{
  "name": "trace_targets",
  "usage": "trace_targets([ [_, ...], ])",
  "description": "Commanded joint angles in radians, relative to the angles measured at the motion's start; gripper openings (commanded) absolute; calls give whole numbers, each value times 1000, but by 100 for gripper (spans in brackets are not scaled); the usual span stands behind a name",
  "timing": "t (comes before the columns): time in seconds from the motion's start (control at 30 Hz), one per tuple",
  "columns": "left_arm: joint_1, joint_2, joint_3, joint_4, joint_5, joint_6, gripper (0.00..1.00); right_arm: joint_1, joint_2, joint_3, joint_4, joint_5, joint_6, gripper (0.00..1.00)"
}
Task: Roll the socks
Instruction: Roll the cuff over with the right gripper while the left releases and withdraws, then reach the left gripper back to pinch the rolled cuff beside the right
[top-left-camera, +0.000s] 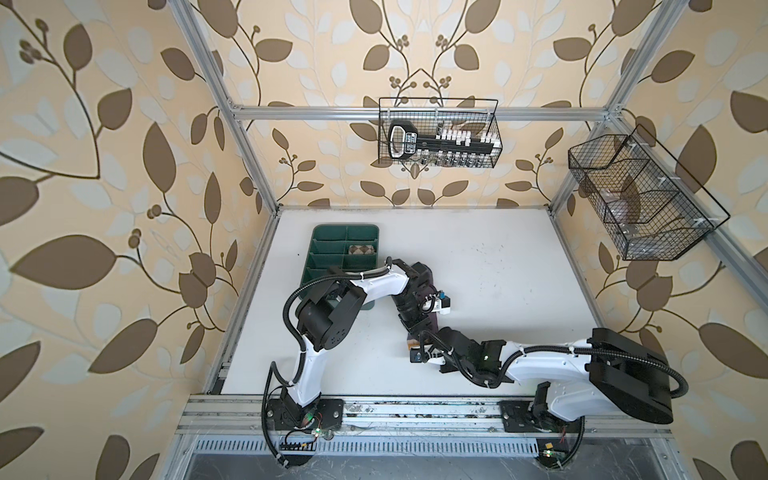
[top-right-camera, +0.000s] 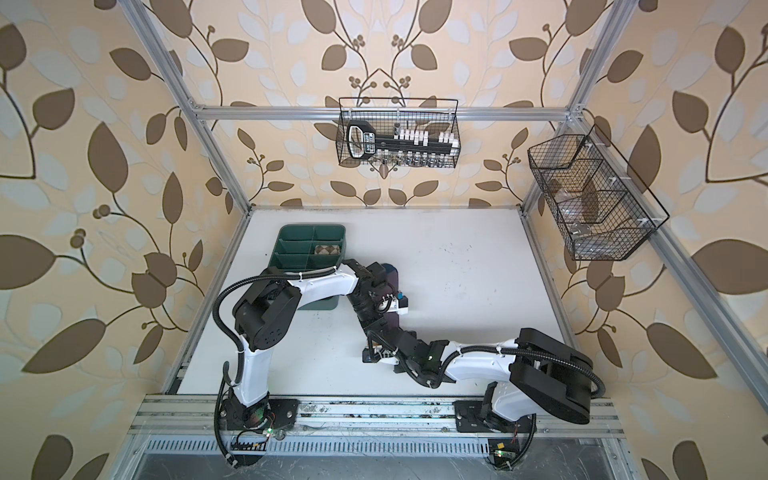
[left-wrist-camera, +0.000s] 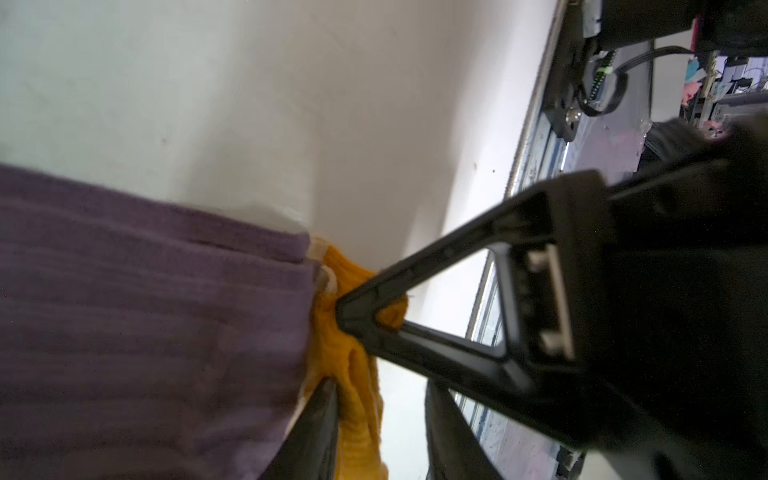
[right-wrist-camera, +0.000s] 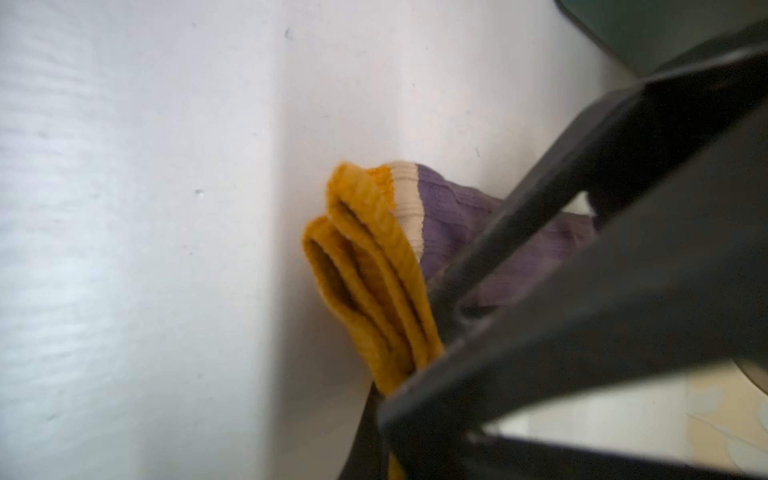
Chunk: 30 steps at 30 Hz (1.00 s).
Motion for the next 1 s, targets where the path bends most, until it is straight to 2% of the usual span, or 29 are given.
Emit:
trace_targets([
  [0.0, 0, -131, -19, 61, 31, -42, 43, -17, -11, 59, -128, -127, 37, 0],
  [0.2, 21, -345, -115, 156, -124, -114, 49, -61, 1, 126, -260, -252, 67, 0],
  [0.3, 43, -506, -211, 249, -303, -184, 49, -98, 9, 169, -334, -340, 86, 0],
  [0.43, 47, -815, -349, 362, -658, -237, 49, -167, 24, 227, -439, -505, 73, 0],
  [0.47, 47, -897, -379, 377, -704, -227, 51, -184, 31, 242, -466, -547, 66, 0],
  [0.53, 47, -1041, -431, 393, -694, -149, 57, -219, 51, 269, -503, -622, 62, 0],
  [0.6, 39, -1138, -446, 341, -633, -45, 65, -245, 83, 299, -539, -673, 60, 0],
  [0.63, 13, -1159, -433, 280, -631, 13, 66, -262, 103, 313, -550, -696, 58, 0],
  [0.67, -33, -1161, -414, 218, -681, 51, 66, -275, 126, 328, -570, -704, 55, 0],
  [0.77, -245, -1115, -367, 89, -928, 108, 65, -311, 196, 366, -610, -732, 47, 0],
  [0.87, -486, -1061, -406, 110, -1169, 124, 65, -349, 266, 396, -637, -757, 52, 0],
  [0.97, -642, -1002, -506, 250, -1306, 153, 65, -381, 330, 426, -657, -775, 53, 0],
])
